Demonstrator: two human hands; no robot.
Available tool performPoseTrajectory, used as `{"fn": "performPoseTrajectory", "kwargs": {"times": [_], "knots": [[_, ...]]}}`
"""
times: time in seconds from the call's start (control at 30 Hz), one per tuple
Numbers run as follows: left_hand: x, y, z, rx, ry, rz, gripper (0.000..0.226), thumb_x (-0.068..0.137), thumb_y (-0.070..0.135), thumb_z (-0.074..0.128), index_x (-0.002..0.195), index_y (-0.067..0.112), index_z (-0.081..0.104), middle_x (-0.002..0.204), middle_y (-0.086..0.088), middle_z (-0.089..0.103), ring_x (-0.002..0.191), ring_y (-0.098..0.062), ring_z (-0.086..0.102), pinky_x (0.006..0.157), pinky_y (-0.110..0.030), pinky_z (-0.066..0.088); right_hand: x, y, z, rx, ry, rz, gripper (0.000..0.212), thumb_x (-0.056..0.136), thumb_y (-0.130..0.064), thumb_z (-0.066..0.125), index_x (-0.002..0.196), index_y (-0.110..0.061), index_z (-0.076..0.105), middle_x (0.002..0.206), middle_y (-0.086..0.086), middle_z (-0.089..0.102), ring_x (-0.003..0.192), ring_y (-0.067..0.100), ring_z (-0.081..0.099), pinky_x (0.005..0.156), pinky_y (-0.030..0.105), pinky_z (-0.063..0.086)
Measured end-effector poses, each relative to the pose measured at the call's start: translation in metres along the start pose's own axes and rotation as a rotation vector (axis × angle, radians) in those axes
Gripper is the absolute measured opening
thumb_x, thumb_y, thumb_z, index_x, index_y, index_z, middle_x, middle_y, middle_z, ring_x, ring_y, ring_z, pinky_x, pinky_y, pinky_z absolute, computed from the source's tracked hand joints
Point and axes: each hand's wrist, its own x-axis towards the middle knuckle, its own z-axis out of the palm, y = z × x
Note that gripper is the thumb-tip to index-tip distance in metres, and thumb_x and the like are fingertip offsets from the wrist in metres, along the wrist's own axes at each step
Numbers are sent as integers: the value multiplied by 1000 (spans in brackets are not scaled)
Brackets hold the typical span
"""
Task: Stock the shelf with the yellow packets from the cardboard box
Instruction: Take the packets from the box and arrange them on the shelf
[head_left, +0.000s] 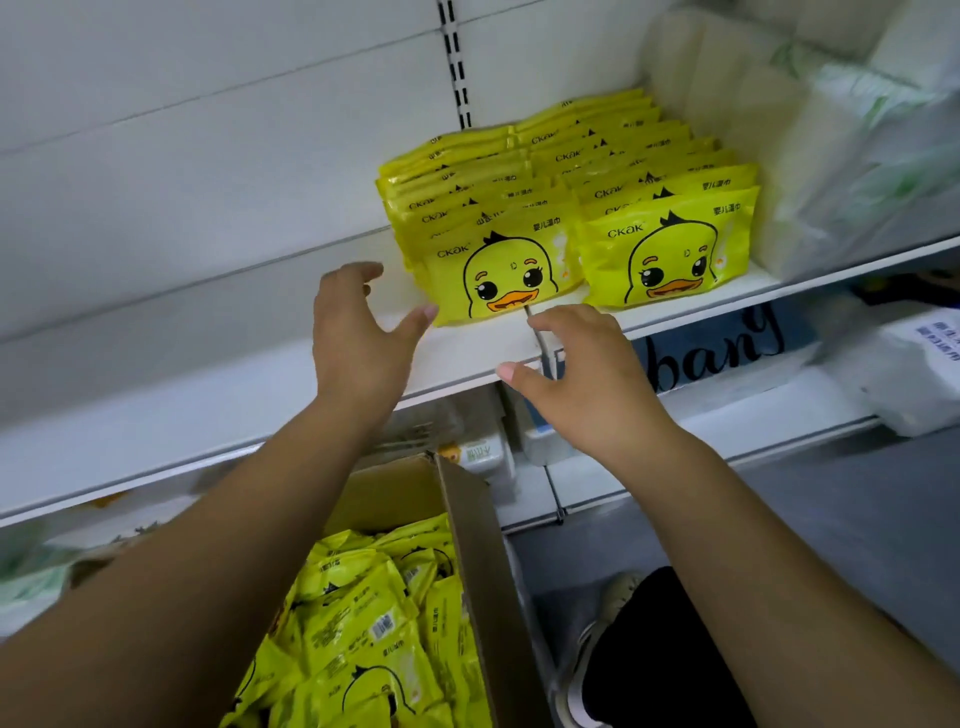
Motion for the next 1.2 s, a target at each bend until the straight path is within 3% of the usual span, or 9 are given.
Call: {"fn": "performPoseTrajectory", "kwargs": {"times": [0.13,0.3,0.4,0.6,0.7,0.8,0.9,1.07,1.2], "knots": [[-41,-27,-37,24,-40,-68,56,90,42,75,137,17,55,139,0,56,132,-17,50,102,-26,36,-25,-16,13,71,-81,-56,55,90,-42,71,138,-21,54,139,-5,53,133,13,40,98,18,28],[-116,-80,-104,149,-99,-148,52,90,40,76,133,16,58,136,-2,59,130,-20,51,101,-30,38,-73,-54,51,134,-294,-106,51,88,-41,73,133,-24,59,133,-7,60,123,10,53,100,25,40],[-162,-120,-142,290,-122,-176,50,91,43,74,129,13,61,132,-7,61,125,-28,55,102,-40,44,-102,-69,91,165,-495,-76,47,86,-38,76,128,-20,64,127,-6,65,118,9,59,98,26,45],[-250,-193,-198,494,-93,-329,67,89,61,53,127,6,62,140,-16,56,127,-38,53,103,-53,46,-143,-70,178,-150,-875,-71,48,85,-47,75,119,-15,67,120,1,66,112,19,61,86,26,46],[-293,-220,-215,500,-48,-428,80,88,65,46,139,3,51,147,-22,48,130,-43,49,104,-56,44,-165,-65,215,-308,-1017,-85,51,86,-52,72,122,-16,66,126,4,65,116,23,59,91,31,49],[-325,-236,-222,454,-54,-487,88,89,68,42,156,12,33,153,-21,43,134,-42,46,104,-55,43,-178,-63,242,-380,-1069,-104,62,87,-54,70,135,-16,57,141,6,57,128,26,53,101,33,45],[-336,-240,-222,389,-28,-537,78,97,63,44,162,24,23,154,-12,44,133,-37,49,96,-52,47,-183,-66,263,-437,-1092,-88,71,88,-58,67,141,-14,50,145,9,53,131,28,51,102,35,45],[-335,-248,-225,364,-29,-579,71,101,56,45,162,30,19,147,-7,49,128,-33,52,90,-49,47,-200,-65,289,-676,-1097,-172,78,82,-60,71,136,-9,46,135,14,54,122,33,53,93,38,47],[-335,-249,-224,368,-46,-587,71,101,56,43,162,29,19,143,-9,50,125,-34,53,86,-50,47,-193,-82,295,-783,-1185,-138,72,81,-52,77,130,-3,56,130,14,61,119,31,57,91,34,48]]}}
